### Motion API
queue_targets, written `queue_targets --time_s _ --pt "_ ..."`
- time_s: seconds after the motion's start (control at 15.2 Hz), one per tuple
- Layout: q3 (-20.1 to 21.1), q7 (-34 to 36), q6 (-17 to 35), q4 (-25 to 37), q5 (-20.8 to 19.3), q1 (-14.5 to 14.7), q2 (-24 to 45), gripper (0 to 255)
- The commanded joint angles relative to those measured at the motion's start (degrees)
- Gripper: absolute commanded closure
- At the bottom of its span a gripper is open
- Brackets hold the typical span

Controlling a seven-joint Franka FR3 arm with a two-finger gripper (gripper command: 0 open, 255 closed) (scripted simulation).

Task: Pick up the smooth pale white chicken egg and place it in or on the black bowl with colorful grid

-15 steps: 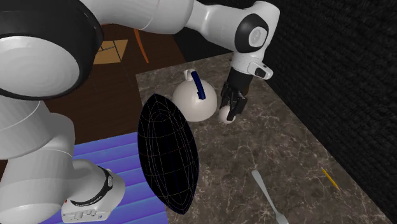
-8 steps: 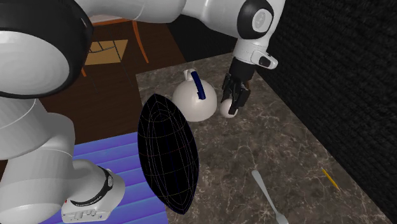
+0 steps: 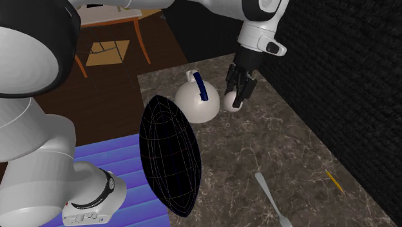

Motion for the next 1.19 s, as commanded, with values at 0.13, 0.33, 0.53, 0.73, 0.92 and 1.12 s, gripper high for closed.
queue_targets --time_s 0.13,0.33,0.53,0.73,0.92,1.12 --pt "0.0 -0.6 -2.9 2.6 0.0 0.1 -0.3 255" --pt "0.1 -1.0 -5.1 4.7 0.0 0.2 -0.5 255" --pt "0.1 -1.4 -7.0 6.5 0.0 0.2 -0.6 255" --pt "0.1 -2.0 -4.6 -3.1 1.7 -0.7 -8.3 255" --pt "-0.2 -2.8 -3.0 -11.6 3.2 -1.1 -15.6 255" --pt "-0.6 -3.8 -2.2 -19.2 4.6 -1.2 -22.8 255"
